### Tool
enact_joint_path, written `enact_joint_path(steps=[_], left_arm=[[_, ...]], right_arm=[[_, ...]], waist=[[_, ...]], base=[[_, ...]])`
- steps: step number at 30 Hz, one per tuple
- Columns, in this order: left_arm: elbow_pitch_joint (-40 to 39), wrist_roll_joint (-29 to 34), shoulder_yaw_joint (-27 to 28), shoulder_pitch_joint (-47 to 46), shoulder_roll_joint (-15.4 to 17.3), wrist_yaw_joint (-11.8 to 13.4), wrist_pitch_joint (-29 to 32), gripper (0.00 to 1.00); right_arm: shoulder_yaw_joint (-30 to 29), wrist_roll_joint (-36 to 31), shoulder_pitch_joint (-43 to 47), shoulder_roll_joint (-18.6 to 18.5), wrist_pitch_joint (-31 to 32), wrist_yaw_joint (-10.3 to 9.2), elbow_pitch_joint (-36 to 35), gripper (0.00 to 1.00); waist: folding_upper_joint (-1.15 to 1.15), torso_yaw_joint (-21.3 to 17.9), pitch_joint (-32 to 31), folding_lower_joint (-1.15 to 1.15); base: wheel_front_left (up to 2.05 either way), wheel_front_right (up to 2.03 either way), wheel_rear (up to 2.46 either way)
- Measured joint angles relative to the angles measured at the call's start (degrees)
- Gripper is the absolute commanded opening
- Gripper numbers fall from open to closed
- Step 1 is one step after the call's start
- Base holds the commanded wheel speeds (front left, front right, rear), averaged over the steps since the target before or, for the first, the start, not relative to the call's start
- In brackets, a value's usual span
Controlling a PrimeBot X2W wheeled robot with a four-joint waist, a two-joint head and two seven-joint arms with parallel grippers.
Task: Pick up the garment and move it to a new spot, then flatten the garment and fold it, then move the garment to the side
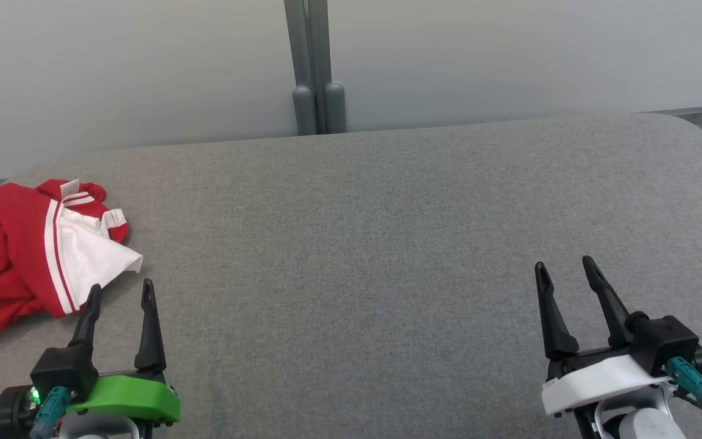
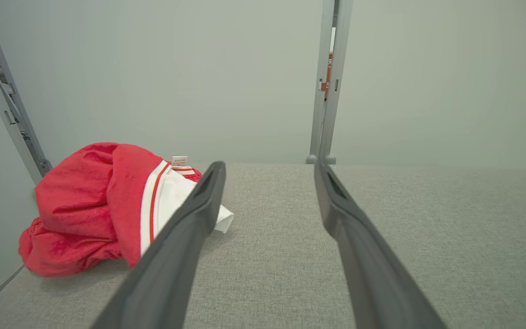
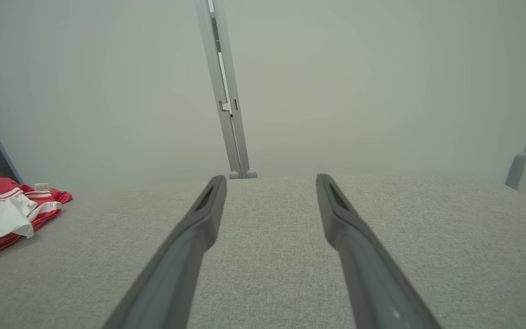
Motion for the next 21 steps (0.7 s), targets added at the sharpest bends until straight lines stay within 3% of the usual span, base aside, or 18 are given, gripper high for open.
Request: enact_joint_path(steps=[11,21], left_arm=[[2.32,1.65,1.12,-0.04,-0.05,-1.44,-0.94,1.0],[1.93,1.88,2.2,0.86,-0.21,-1.9,-1.26,1.0]], right_arm=[[-1.25,-3.65,0.47,-0.12,-1.16,0.0,-0.8,1.0],[-1.88,-2.12,0.51,-0.09,-1.24,0.0,-0.22,1.0]], waist=[[0.0,0.07,-0.05,0.0],[0.0,0.19,-0.21,0.0]], base=[[0.0,0.0,0.0],[0.0,0.0,0.0]])
